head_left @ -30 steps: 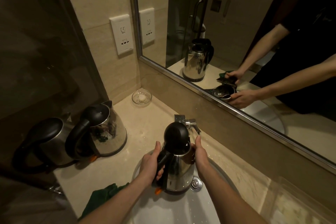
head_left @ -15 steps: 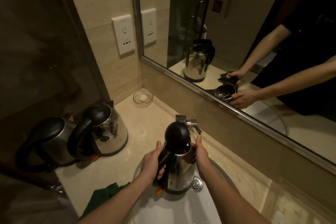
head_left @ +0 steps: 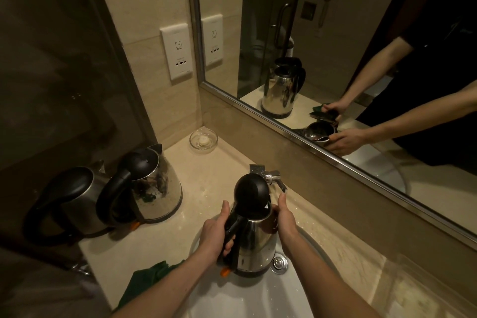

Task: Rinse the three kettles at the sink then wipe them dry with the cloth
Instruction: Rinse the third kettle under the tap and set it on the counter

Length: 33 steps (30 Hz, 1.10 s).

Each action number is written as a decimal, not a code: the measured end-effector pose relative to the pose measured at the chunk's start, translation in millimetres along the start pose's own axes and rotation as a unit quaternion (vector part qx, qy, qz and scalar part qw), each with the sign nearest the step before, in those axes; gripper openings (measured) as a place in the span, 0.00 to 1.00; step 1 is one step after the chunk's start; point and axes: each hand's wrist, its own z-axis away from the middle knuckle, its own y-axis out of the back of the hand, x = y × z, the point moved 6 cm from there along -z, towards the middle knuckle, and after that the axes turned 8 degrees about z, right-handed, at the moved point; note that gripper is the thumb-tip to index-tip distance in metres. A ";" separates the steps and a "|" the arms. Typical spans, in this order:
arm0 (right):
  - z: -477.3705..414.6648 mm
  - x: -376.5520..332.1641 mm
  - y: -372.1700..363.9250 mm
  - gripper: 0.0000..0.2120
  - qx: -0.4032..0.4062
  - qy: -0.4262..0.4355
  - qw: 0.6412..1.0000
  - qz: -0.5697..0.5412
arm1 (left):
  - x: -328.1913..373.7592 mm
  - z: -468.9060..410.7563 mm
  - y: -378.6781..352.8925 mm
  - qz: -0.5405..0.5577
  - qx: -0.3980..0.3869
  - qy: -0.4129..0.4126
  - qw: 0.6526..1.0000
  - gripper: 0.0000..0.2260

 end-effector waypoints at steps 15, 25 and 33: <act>-2.2 1.0 3.1 0.37 0.002 0.008 1.000 0.017 | 0.4 1.6 -2.3 0.002 -0.001 0.004 1.000 0.29; 1.5 -0.3 -0.7 0.37 -0.008 0.008 1.000 0.009 | 2.3 3.9 0.2 0.001 0.000 -0.004 1.000 0.29; -0.5 0.9 0.9 0.35 -0.006 0.024 1.000 0.008 | 3.2 5.4 0.6 0.001 -0.003 -0.003 1.000 0.29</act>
